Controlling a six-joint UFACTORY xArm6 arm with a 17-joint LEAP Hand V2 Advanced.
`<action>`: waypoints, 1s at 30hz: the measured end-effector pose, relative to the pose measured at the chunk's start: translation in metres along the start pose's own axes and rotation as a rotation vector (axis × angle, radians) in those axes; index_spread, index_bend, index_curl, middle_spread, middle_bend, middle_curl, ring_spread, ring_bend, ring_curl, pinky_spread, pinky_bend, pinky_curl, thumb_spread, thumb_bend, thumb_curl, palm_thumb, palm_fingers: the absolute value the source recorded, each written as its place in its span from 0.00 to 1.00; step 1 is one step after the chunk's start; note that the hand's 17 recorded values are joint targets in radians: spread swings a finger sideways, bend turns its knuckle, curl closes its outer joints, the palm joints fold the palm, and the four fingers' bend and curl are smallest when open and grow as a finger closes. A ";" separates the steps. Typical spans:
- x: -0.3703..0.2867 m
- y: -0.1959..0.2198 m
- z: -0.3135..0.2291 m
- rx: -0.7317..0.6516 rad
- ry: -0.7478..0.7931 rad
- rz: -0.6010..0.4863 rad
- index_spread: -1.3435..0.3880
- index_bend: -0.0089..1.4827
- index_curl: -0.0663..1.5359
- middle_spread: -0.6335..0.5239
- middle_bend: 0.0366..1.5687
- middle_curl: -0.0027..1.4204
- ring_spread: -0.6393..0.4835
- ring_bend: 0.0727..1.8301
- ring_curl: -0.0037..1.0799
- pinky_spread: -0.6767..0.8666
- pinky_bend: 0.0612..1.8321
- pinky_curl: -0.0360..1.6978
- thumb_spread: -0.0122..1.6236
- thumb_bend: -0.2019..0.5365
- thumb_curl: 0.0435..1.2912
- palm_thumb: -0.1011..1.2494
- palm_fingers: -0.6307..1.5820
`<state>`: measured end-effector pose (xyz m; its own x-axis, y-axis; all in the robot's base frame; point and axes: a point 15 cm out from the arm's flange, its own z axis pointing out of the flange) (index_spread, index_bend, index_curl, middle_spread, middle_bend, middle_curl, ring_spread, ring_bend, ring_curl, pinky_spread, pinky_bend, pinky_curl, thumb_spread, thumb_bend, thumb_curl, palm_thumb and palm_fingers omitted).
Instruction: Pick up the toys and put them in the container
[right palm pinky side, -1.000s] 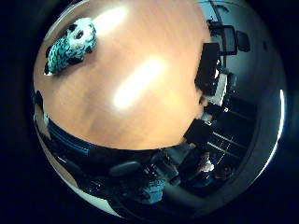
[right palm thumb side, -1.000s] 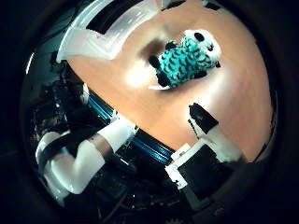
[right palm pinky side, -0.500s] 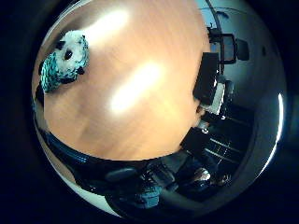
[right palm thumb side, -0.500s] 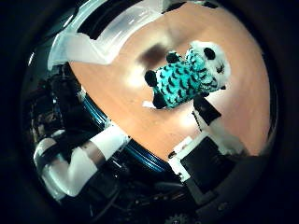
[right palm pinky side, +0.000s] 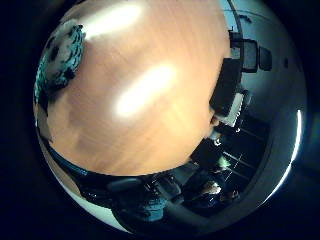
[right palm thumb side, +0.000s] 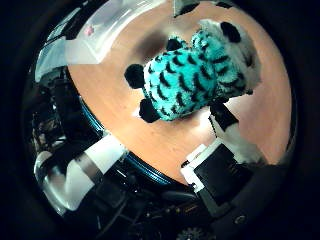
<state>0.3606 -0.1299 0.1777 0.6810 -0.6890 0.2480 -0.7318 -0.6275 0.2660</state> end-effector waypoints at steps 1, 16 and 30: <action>0.000 -0.002 0.001 0.002 0.001 -0.001 0.44 0.18 0.27 0.46 0.09 0.19 0.65 0.06 0.21 0.68 0.09 0.19 0.57 0.25 0.47 0.87 0.41; 0.000 -0.003 0.004 0.005 -0.004 0.007 0.47 0.71 0.41 0.31 0.15 0.23 0.57 0.05 0.10 0.66 0.06 0.13 0.54 0.25 0.40 0.86 0.49; 0.015 0.063 -0.036 -0.031 0.003 0.088 0.50 0.75 0.38 0.19 0.24 0.28 0.52 0.06 0.09 0.65 0.07 0.11 0.58 0.25 0.31 0.87 0.51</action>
<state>0.3256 -0.1666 0.2321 0.6142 -0.7397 0.2749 -0.7877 -0.5530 0.2717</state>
